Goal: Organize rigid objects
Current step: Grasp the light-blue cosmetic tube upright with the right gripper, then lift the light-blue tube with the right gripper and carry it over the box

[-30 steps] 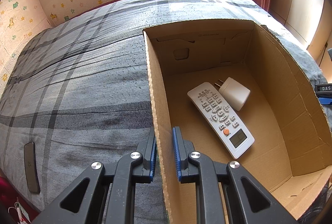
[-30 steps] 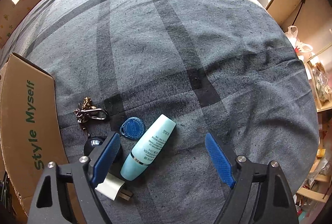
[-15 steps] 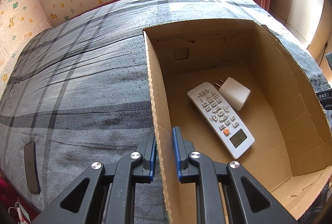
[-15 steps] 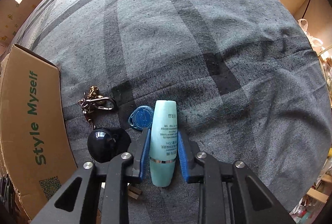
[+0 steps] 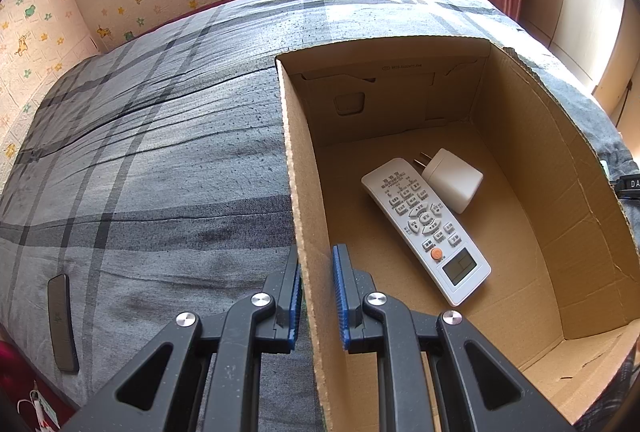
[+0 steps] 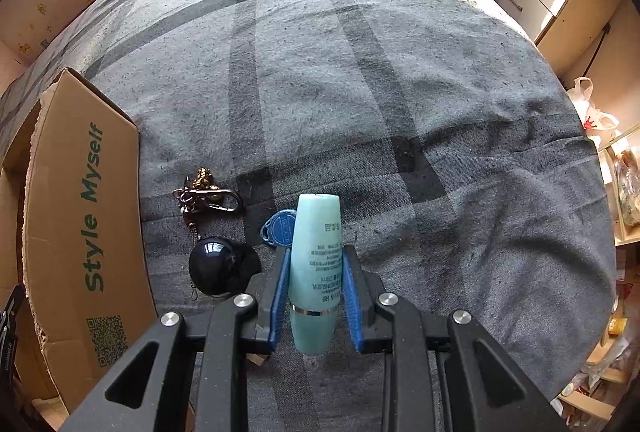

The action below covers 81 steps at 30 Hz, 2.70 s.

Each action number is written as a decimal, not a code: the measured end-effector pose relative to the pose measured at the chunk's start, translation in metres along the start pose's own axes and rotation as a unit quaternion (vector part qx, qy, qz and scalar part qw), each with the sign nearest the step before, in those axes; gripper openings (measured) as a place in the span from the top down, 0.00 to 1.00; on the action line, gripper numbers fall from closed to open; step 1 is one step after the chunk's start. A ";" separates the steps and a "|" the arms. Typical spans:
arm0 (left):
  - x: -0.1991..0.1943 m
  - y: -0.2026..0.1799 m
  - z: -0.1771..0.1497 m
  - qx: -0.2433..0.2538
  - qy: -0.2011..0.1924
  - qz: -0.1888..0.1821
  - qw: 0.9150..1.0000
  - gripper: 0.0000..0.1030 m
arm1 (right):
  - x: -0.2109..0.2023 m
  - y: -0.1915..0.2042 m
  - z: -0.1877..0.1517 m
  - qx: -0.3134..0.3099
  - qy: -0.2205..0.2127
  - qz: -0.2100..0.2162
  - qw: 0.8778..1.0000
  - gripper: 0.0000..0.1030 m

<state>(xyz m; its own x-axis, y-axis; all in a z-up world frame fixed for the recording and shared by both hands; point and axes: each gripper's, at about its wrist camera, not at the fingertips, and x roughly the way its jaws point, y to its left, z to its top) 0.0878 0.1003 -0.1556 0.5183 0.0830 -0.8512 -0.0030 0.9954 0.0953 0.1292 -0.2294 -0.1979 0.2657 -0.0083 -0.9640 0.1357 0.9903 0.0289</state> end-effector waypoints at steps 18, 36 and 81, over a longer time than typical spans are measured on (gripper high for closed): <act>0.000 0.000 0.000 -0.001 0.000 0.000 1.000 0.85 | -0.053 0.029 0.016 -0.056 -0.041 0.009 0.998 0.74; 0.000 0.000 0.000 -0.001 0.000 -0.001 1.000 0.85 | -0.113 0.096 0.015 -0.142 -0.082 0.047 0.985 0.74; 0.001 0.001 0.000 -0.002 0.001 -0.004 1.000 0.84 | -0.009 0.238 -0.017 -0.295 0.019 0.037 0.955 0.74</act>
<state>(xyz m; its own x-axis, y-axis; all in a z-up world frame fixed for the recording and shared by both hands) 0.0880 0.1017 -0.1565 0.5163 0.0753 -0.8531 -0.0020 0.9962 0.0867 0.1426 0.0086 -0.1869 0.2173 0.0579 -0.9744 -0.4456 0.8940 -0.0462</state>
